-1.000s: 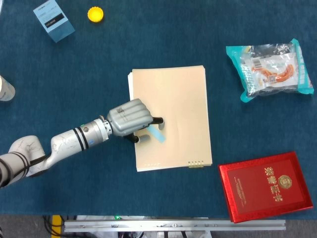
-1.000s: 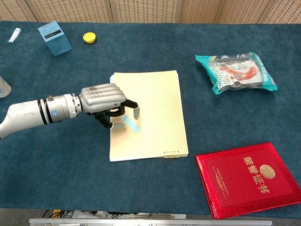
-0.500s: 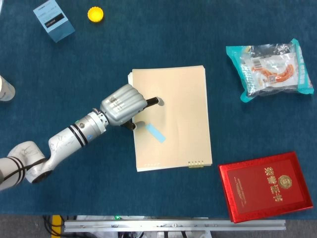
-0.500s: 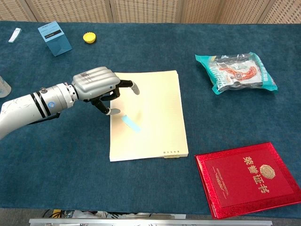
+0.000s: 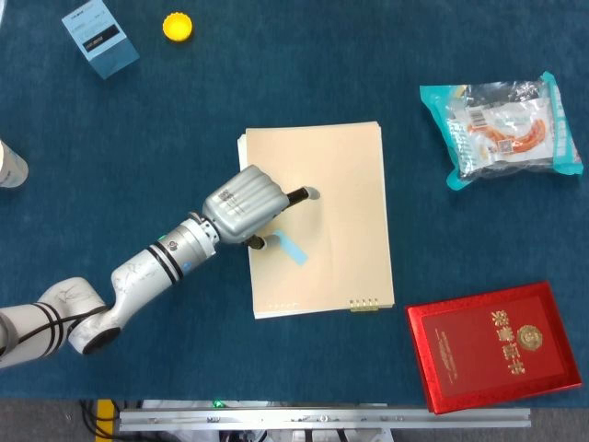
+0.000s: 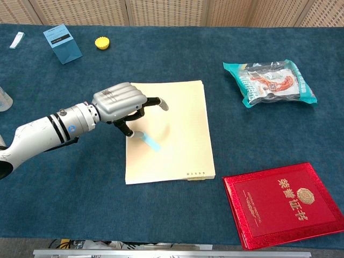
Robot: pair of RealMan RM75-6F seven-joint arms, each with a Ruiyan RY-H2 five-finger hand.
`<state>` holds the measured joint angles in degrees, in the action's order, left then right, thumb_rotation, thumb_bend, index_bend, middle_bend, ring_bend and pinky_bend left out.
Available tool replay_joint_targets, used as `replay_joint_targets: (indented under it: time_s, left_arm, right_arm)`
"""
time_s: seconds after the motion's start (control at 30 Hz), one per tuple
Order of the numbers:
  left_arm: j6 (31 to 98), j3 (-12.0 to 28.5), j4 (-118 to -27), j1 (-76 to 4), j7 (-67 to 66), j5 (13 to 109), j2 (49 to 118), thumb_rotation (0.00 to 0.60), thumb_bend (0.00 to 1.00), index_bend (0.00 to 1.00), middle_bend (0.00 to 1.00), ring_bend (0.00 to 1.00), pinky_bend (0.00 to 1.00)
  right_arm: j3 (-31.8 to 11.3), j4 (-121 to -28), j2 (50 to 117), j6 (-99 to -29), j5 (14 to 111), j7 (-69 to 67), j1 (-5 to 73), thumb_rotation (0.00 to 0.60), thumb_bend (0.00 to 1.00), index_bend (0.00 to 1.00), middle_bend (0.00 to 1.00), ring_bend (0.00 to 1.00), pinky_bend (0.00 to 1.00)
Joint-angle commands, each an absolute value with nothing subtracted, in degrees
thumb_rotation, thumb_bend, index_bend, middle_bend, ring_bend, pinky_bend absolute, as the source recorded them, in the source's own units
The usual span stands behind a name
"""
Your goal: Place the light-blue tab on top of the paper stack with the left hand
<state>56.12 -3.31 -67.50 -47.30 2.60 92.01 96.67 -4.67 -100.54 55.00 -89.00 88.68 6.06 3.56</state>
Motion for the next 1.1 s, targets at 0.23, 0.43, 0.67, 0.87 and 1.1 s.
replay_joint_targets:
  time_s: [0.23,0.43,0.67,0.87,1.1]
  left_arm:
    - [53.8,-2.2,-66.2,-47.2,1.3,90.1,97.7,0.6,0.2,0.21,0.9,0.95,0.93]
    - [52.4,-2.0,-65.5,-47.1,1.7,89.3,97.6,0.6,0.2,0.21,0.9,0.95,0.93]
    - [51.6,-1.7,-64.8,-47.3,2.1,89.0,97.8,0.6,0.2,0.21,0.9,0.95,0.93]
    - [49.9,-1.6,-64.9,-47.5,1.6,88.3,97.9,0.6,0.2,0.21,0.9,0.96,0.93]
    - [49.5,-1.2,-64.6,-47.4,1.2,87.7,98.3,0.6,0.2,0.21,0.9,0.96,0.93]
  right_arm:
    - [-4.8,-100.0,54.9,-89.2,88.3,5.5,3.3,0.6,0.21,0.24,0.38,0.43,0.51]
    - [-4.8,-99.9,55.1,-89.0,88.3,5.6,3.4,0.6,0.21,0.24,0.38,0.43,0.51]
    - [-4.8,-100.0,55.2,-89.0,88.3,5.8,3.4,0.6,0.21,0.24,0.38,0.43,0.51]
    - [-4.8,-99.8,55.2,-89.2,88.1,5.5,3.1,0.6,0.21,0.24,0.38,0.43,0.51]
    - [-4.9,-99.6,55.1,-89.3,88.0,5.2,3.0,0.6,0.21,0.24,0.38,0.43,0.51]
